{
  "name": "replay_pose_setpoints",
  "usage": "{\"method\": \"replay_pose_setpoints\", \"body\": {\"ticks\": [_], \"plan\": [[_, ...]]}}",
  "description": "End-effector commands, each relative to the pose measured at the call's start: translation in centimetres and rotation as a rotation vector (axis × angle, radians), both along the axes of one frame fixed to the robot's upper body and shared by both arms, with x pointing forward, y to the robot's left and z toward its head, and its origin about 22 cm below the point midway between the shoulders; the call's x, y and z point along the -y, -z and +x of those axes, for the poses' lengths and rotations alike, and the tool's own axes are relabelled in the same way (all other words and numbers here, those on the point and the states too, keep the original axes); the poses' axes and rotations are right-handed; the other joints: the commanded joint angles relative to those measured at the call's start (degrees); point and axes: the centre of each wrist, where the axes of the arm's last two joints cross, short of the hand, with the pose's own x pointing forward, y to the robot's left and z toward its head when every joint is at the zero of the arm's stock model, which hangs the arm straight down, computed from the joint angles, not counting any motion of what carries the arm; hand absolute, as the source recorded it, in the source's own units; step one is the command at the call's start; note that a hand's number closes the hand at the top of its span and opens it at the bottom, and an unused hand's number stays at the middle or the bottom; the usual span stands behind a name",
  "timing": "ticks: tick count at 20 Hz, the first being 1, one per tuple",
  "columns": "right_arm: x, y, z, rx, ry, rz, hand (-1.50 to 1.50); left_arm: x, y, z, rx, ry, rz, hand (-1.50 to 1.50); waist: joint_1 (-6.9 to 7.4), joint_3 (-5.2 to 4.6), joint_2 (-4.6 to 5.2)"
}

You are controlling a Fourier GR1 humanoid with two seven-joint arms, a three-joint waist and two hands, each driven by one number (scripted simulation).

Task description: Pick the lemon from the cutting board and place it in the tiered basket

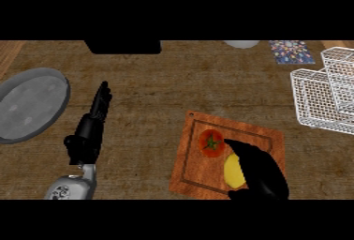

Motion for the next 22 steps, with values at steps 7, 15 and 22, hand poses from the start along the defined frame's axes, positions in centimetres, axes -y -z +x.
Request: {"method": "replay_pose_setpoints", "body": {"ticks": [7,15,22], "plan": [[-2.1,1.8,-0.3,0.188,-0.074,-0.147,1.50,-0.7,-0.5,0.9,0.007,0.001,-0.002,0.00,0.02,0.00,0.02],[6.5,2.1,2.7,0.033,0.150,-0.373,1.50,-1.1,-0.9,0.5,0.008,-0.011,0.008,0.00,0.06,-0.02,0.22],[9.3,-3.8,3.6,0.037,0.280,-0.514,1.50,0.6,-0.1,1.1,0.000,-0.017,0.008,0.00,-0.40,-0.03,-0.05]]}}
